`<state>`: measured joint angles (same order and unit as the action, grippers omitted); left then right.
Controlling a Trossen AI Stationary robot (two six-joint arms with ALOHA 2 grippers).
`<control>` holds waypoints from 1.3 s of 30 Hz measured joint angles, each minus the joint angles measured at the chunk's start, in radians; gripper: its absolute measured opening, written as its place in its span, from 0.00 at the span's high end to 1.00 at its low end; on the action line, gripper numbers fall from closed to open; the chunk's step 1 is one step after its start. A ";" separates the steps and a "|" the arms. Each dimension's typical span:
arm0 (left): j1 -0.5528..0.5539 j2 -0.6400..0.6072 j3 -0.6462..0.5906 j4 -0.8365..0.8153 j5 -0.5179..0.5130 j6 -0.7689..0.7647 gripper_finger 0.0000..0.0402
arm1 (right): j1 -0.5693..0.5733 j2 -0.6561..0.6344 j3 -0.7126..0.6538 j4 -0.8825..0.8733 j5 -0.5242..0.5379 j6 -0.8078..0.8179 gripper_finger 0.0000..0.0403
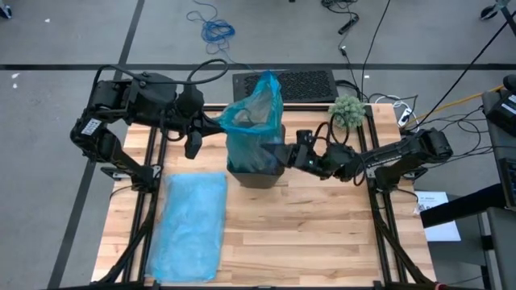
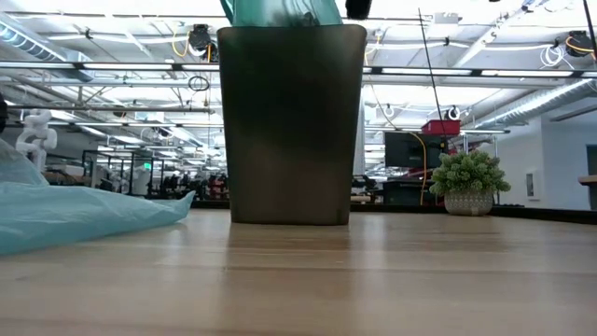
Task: Place trash/remove bag and relplace
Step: Remove the trash bag from the trash bin
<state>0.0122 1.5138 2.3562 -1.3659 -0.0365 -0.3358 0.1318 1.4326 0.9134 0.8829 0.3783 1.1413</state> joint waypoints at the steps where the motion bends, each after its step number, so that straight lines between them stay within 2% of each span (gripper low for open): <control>1: -0.003 0.000 0.000 0.002 0.000 0.000 1.00 | -0.007 0.000 0.000 -0.003 0.015 0.000 0.59; 14: -0.035 0.004 0.000 0.023 0.006 -0.001 1.00 | -0.081 0.000 0.003 0.034 0.046 -0.001 0.59; 18: -0.035 0.004 -0.005 0.026 0.006 -0.001 1.00 | -0.087 0.000 0.027 0.033 0.045 -0.022 0.69; 24: -0.035 0.016 -0.007 0.014 0.007 0.000 1.00 | -0.087 0.000 0.097 0.028 0.036 -0.128 0.96; 27: -0.035 0.029 -0.008 -0.001 0.015 0.001 1.00 | -0.086 0.000 0.135 0.013 0.032 -0.176 0.98; 32: -0.042 0.051 -0.008 -0.042 0.058 0.006 1.00 | -0.087 0.000 0.200 -0.062 -0.043 -0.185 0.99; 36: -0.056 0.068 -0.008 -0.043 0.131 0.046 1.00 | -0.087 0.000 0.247 -0.156 -0.099 -0.186 1.00; 39: -0.064 0.071 -0.008 -0.052 0.162 0.063 1.00 | -0.095 -0.003 0.286 -0.224 -0.211 -0.233 1.00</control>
<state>-0.0519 1.5848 2.3486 -1.4175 0.1252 -0.2731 0.0363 1.4295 1.1999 0.6589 0.1676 0.9078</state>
